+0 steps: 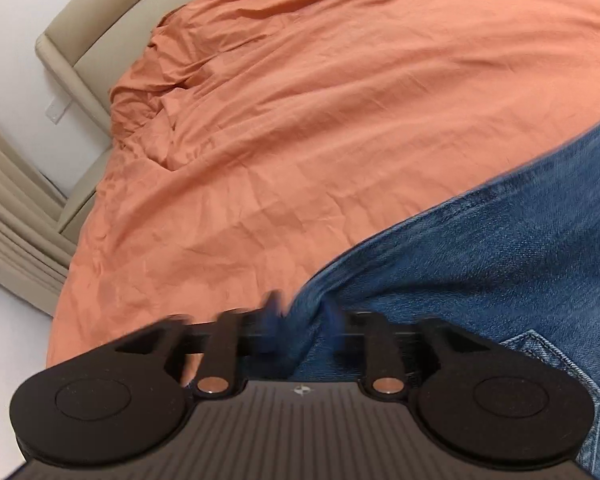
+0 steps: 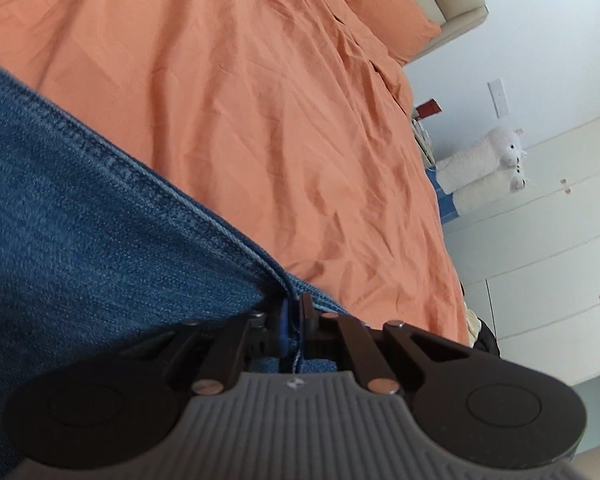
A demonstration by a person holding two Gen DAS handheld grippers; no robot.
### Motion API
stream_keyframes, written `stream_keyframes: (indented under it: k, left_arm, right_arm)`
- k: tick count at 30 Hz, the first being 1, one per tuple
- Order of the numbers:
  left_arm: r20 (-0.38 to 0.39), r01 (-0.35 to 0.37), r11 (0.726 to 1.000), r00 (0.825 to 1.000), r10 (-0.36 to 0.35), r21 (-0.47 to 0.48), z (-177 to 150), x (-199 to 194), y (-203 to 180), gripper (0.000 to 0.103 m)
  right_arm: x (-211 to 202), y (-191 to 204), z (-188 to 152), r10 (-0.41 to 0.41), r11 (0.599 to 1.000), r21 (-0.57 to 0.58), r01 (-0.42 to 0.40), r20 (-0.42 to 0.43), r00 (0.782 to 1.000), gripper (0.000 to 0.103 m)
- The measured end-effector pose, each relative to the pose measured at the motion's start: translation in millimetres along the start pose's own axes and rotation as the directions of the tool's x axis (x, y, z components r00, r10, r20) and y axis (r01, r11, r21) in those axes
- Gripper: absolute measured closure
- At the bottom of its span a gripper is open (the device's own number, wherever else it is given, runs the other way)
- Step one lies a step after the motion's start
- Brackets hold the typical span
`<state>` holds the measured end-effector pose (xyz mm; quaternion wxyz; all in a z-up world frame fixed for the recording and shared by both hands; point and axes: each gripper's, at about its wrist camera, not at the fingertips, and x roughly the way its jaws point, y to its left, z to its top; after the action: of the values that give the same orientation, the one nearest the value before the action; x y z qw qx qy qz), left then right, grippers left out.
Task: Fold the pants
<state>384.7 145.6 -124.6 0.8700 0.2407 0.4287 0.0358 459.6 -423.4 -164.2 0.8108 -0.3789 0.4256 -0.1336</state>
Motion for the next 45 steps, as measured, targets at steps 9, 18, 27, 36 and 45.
stream_keyframes:
  k: [9,18,27,36,45]
  left_arm:
    - [0.051,0.152,0.958,0.988,-0.143,-0.245,-33,-70,88,0.021]
    - [0.057,0.247,0.746,0.961,-0.272,-0.619,-133,-88,161,0.017]
    - [0.067,0.356,0.547,0.876,-0.477,-0.757,-201,-53,173,0.013]
    - [0.222,0.468,0.303,0.776,-0.590,-0.830,-196,4,182,0.017]
    - [0.231,0.491,0.611,0.859,-0.456,-0.621,-139,-66,175,0.083]
  right_arm:
    - [-85,-1,23,0.153,0.982,0.096,-0.161,0.087,0.984,0.032]
    - [-193,79,35,0.452,0.870,0.125,-0.476,0.180,0.874,0.032]
    - [-274,159,44,0.579,0.799,0.043,-0.599,0.211,0.788,0.030]
    - [-280,189,48,0.591,0.798,0.025,-0.602,0.159,0.791,0.030]
    - [-261,188,42,0.600,0.788,0.076,-0.612,0.132,0.789,0.030]
